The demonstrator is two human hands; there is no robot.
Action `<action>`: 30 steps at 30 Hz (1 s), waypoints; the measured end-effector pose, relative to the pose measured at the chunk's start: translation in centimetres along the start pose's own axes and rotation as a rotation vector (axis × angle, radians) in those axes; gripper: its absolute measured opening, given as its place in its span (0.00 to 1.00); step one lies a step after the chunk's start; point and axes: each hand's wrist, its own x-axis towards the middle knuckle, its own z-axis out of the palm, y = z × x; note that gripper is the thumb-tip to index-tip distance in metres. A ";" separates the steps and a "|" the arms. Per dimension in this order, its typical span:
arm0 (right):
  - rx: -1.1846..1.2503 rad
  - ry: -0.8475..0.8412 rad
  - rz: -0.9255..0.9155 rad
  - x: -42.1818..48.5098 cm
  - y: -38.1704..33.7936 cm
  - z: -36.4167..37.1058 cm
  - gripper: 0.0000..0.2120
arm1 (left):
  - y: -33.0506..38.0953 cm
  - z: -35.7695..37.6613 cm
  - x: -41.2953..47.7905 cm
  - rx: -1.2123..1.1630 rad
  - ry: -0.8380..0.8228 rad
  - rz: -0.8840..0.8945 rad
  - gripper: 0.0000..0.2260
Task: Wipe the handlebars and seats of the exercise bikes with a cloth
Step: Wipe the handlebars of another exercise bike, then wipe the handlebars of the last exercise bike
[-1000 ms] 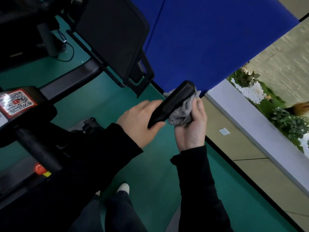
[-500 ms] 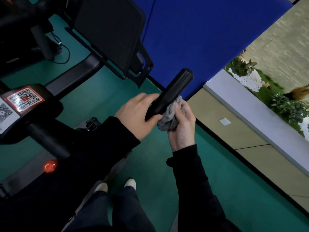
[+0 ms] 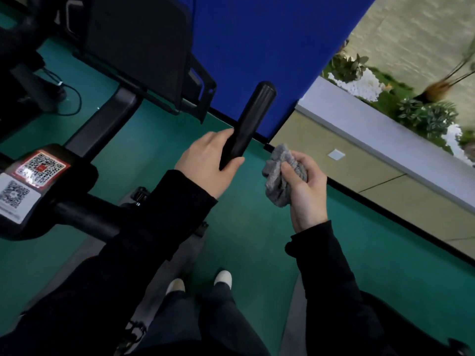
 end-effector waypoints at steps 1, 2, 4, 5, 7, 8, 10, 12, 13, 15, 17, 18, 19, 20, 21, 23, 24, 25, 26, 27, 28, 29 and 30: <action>0.009 0.009 0.007 -0.4 0.0 -0.3 0.06 | 0.1 -0.1 -0.1 0.011 0.002 0.003 0.22; 0.020 0.018 0.014 -0.7 0.1 -0.6 0.06 | 0.3 -0.2 -0.3 0.033 0.011 0.011 0.22; 0.034 0.028 0.027 -1.2 0.1 -1.2 0.06 | 0.7 -0.4 -0.7 0.121 0.049 0.046 0.21; 0.036 0.030 0.034 -1.4 0.1 -1.4 0.07 | 1.0 -0.4 -1.0 0.164 0.071 0.079 0.21; 0.037 0.033 0.042 -1.7 0.1 -1.9 0.07 | 1.9 -0.4 -1.4 0.216 0.113 0.162 0.19; 0.038 0.036 0.045 -1.7 0.0 -2.2 0.07 | 2.4 -0.2 -1.7 0.243 0.135 0.197 0.18; 0.038 0.038 0.038 -1.9 -0.1 -3.2 0.07 | 3.5 0.6 -2.0 0.303 0.154 0.253 0.17; 0.027 0.046 0.022 -2.0 -0.2 -4.9 0.07 | 4.8 1.9 -2.3 0.328 0.118 0.287 0.17; 0.017 0.059 0.013 -2.1 -0.3 -6.0 0.07 | 5.5 2.8 -2.5 0.336 0.089 0.292 0.17; -0.008 0.101 -0.001 -2.5 -0.4 -8.7 0.07 | 6.9 4.8 -3.0 0.357 0.004 0.288 0.18; -0.037 0.145 -0.003 -2.9 -0.2 -11.9 0.07 | 8.2 7.1 -3.4 0.389 -0.122 0.266 0.18; -0.057 0.163 0.001 -3.2 -0.1 -13.5 0.07 | 8.7 8.4 -3.6 0.415 -0.181 0.256 0.19; -0.079 0.179 0.005 -3.5 0.2 -15.2 0.07 | 9.2 9.7 -3.8 0.442 -0.227 0.253 0.19; -0.098 0.195 0.012 -3.8 0.5 -16.9 0.08 | 9.7 11.0 -4.0 0.462 -0.260 0.258 0.20; -0.109 0.210 0.022 -4.1 0.8 -18.5 0.08 | 10.3 12.3 -4.3 0.472 -0.287 0.263 0.20; -0.113 0.247 0.042 -4.8 1.7 -21.5 0.07 | 11.6 15.1 -4.8 0.492 -0.334 0.277 0.21; -0.114 0.264 0.052 -5.1 2.2 -22.8 0.07 | 12.3 16.4 -5.1 0.502 -0.358 0.283 0.22; -0.120 0.281 0.061 -5.4 2.7 -24.1 0.07 | 12.9 17.7 -5.3 0.508 -0.382 0.289 0.22; -0.130 0.294 0.065 -5.8 3.1 -25.4 0.08 | 13.5 19.0 -5.6 0.511 -0.406 0.294 0.22; -0.141 0.303 0.070 -6.2 3.5 -26.6 0.08 | 14.1 20.3 -5.9 0.510 -0.428 0.297 0.23; -0.154 0.309 0.075 -6.5 3.8 -27.8 0.09 | 14.6 21.5 -6.2 0.511 -0.451 0.297 0.23; -0.169 0.314 0.082 -6.9 4.1 -29.0 0.09 | 15.0 22.7 -6.5 0.513 -0.473 0.294 0.24; -0.183 0.320 0.094 -7.2 4.5 -30.1 0.09 | 15.3 23.8 -6.8 0.516 -0.493 0.291 0.24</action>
